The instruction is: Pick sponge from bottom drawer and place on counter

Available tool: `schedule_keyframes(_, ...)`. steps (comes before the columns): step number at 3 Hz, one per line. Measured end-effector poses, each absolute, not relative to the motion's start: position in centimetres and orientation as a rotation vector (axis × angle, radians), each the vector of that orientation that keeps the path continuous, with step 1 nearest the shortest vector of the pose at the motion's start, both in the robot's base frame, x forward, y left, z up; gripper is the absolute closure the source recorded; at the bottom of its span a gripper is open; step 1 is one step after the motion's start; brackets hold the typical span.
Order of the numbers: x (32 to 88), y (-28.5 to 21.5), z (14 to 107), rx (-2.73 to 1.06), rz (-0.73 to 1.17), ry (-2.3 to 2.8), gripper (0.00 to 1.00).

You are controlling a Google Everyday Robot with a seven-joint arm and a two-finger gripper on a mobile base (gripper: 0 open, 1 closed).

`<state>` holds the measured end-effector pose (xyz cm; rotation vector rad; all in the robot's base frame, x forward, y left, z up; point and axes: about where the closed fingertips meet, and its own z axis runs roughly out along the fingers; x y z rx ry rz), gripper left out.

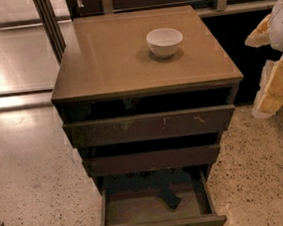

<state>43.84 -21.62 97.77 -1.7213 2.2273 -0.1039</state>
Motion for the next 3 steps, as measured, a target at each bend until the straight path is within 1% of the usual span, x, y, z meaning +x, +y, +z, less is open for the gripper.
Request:
schedule_keyframes(1, 44.9, -21.3, 94.7, -1.695, -0.074, 2.220, 0.42)
schedule_keyframes(3, 49.6, -18.5, 76.9, -1.627, 0.142, 2.264, 0.88)
